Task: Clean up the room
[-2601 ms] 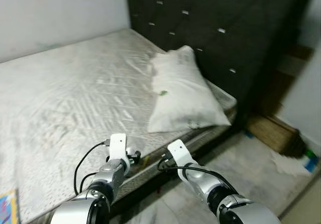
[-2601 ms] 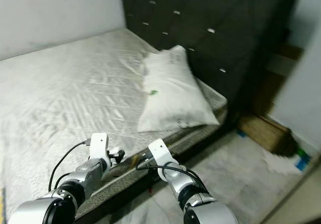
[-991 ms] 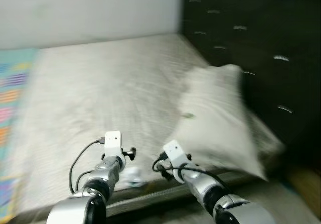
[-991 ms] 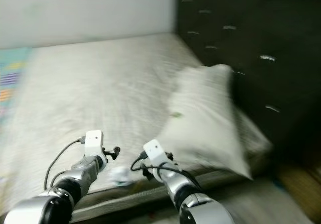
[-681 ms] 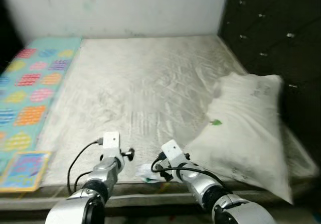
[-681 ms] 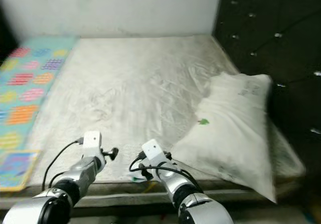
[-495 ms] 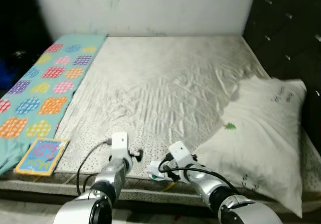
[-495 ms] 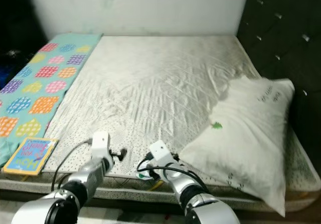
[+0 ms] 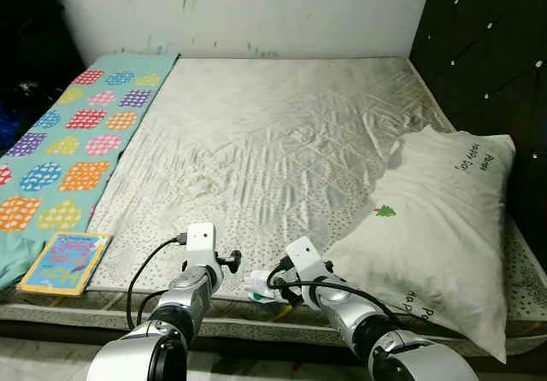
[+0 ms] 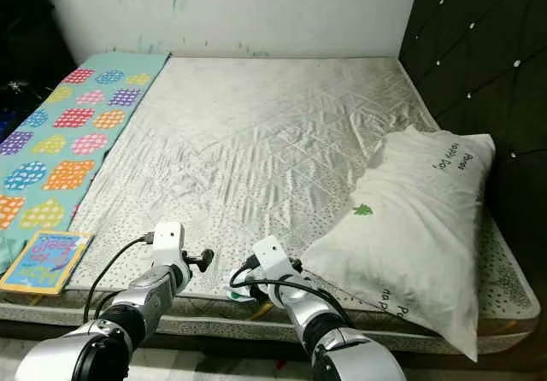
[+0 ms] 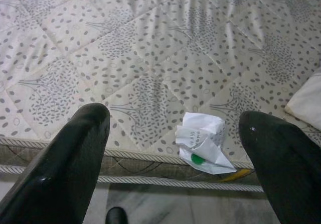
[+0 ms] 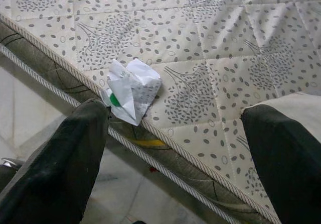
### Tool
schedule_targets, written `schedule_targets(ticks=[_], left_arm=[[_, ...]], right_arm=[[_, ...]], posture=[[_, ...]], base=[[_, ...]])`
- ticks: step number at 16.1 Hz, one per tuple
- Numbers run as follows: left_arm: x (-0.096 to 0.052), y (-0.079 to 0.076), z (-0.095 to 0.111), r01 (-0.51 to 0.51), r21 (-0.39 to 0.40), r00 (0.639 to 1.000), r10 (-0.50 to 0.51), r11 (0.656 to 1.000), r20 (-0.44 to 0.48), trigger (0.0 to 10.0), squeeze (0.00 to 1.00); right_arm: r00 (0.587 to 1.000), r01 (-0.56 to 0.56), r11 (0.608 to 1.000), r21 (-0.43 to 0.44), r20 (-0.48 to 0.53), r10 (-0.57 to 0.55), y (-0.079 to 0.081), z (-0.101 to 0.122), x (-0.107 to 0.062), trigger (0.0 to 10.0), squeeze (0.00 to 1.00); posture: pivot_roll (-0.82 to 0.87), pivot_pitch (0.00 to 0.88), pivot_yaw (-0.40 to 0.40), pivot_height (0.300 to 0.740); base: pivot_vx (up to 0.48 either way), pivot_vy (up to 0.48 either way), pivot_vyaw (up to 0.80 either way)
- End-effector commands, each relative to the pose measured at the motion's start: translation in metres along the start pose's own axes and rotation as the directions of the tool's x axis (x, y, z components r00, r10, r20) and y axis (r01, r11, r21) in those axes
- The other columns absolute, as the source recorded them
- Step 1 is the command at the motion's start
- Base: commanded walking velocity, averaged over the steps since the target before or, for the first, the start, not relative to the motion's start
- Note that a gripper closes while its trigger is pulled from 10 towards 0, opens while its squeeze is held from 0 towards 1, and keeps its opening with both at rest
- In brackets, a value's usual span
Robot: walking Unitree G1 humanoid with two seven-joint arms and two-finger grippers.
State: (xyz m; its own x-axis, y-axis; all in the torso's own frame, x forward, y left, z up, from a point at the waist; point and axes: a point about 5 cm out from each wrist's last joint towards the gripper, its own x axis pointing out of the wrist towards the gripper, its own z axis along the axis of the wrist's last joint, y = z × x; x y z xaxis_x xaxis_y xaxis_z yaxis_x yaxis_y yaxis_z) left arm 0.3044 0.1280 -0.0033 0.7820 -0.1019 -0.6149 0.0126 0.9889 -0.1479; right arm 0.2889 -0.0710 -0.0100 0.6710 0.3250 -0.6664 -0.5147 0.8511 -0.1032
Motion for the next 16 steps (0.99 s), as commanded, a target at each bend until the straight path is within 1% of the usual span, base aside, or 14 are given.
schedule_targets(ticks=[1,3,5,6,7,8,9,10,11,12,13,14,15,16], left_arm=[[0.000,0.003,0.001,-0.002,0.000,1.000,0.002,1.000,0.003,10.0,0.00],[0.000,0.003,0.002,-0.006,0.002,1.000,0.006,1.000,0.007,10.0,0.00],[0.001,0.004,0.021,0.000,0.007,0.995,-0.001,1.000,0.095,10.0,0.00],[0.001,0.005,0.032,0.009,-0.007,0.990,-0.008,1.000,0.139,10.0,0.00],[0.000,0.007,0.049,0.041,0.016,0.977,-0.044,0.999,0.207,10.0,0.00],[-0.002,0.011,0.061,0.079,0.063,0.961,-0.093,0.995,0.261,10.0,0.00],[-0.005,0.020,0.066,0.061,0.125,0.955,-0.095,0.990,0.282,10.0,0.00],[-0.008,0.039,0.070,0.017,0.115,0.956,-0.050,0.993,0.290,10.0,0.00],[-0.010,0.049,0.073,-0.007,0.119,0.954,-0.029,0.993,0.297,10.0,0.00],[-0.011,0.053,0.075,-0.024,0.156,0.951,-0.025,0.988,0.307,10.0,0.00],[-0.015,0.056,0.079,0.004,0.222,0.935,-0.082,0.975,0.345,10.0,0.00],[-0.018,0.058,0.079,0.025,0.245,0.922,-0.116,0.969,0.369,10.0,0.00],[-0.020,0.059,0.078,0.043,0.242,0.911,-0.137,0.969,0.389,10.0,0.00],[-0.022,0.059,0.076,0.044,0.265,0.899,-0.154,0.963,0.410,10.0,0.00]], right_arm=[[1.000,-0.003,1.000,0.009,0.008,0.003,0.002,0.004,0.001,10.0,0.00],[0.999,0.005,0.997,0.074,0.034,-0.008,-0.001,0.008,0.001,10.0,0.00],[0.994,0.038,0.982,0.183,0.093,-0.055,-0.012,0.019,0.000,10.0,0.00],[0.990,0.050,0.969,0.241,0.116,-0.080,-0.019,0.025,-0.001,10.0,0.00],[0.982,0.044,0.938,0.343,0.159,-0.104,-0.032,0.033,-0.004,10.0,0.00],[0.980,0.036,0.935,0.354,0.169,-0.102,-0.040,0.034,-0.006,10.0,0.00],[0.978,0.039,0.923,0.383,0.173,-0.113,-0.050,0.034,-0.008,10.0,0.00],[0.971,0.059,0.921,0.385,0.191,-0.142,-0.067,0.038,-0.013,10.0,0.00],[0.966,0.059,0.927,0.371,0.214,-0.147,-0.077,0.043,-0.017,10.0,0.00],[0.960,0.035,0.933,0.358,0.246,-0.130,-0.083,0.050,-0.019,10.0,0.00],[0.947,-0.038,0.949,0.314,0.314,-0.066,-0.092,0.062,-0.025,10.0,0.00],[0.941,-0.070,0.961,0.267,0.338,-0.025,-0.098,0.065,-0.029,10.0,0.00],[0.940,-0.081,0.970,0.231,0.342,-0.003,-0.102,0.063,-0.032,10.0,0.00],[0.941,-0.093,0.974,0.205,0.338,0.019,-0.103,0.059,-0.033,10.0,0.00]], posture=[[-0.10,0.000,0.016,0.740],[-0.10,0.000,0.016,0.740],[-0.11,0.000,0.019,0.740],[-0.11,0.000,0.019,0.740],[-0.10,0.000,0.018,0.740],[-0.09,0.000,0.018,0.740],[-0.09,0.000,0.018,0.740],[-0.09,0.000,0.017,0.740],[-0.09,0.000,0.017,0.740],[-0.09,0.000,0.017,0.740],[-0.11,0.003,0.025,0.740],[-0.11,0.001,0.026,0.740],[-0.11,0.000,0.025,0.740],[-0.11,0.000,0.025,0.740]], base=[[0.000,0.000,0.00],[0.000,0.000,0.00],[0.000,0.000,0.00],[0.000,0.000,0.00],[0.000,0.000,0.00],[0.000,0.000,0.00],[0.000,0.000,0.00],[0.000,0.000,0.00],[0.000,0.000,0.00],[0.000,0.000,0.00],[0.000,0.000,0.00],[0.000,0.000,0.00],[0.000,0.000,0.00],[0.000,0.000,0.00]])
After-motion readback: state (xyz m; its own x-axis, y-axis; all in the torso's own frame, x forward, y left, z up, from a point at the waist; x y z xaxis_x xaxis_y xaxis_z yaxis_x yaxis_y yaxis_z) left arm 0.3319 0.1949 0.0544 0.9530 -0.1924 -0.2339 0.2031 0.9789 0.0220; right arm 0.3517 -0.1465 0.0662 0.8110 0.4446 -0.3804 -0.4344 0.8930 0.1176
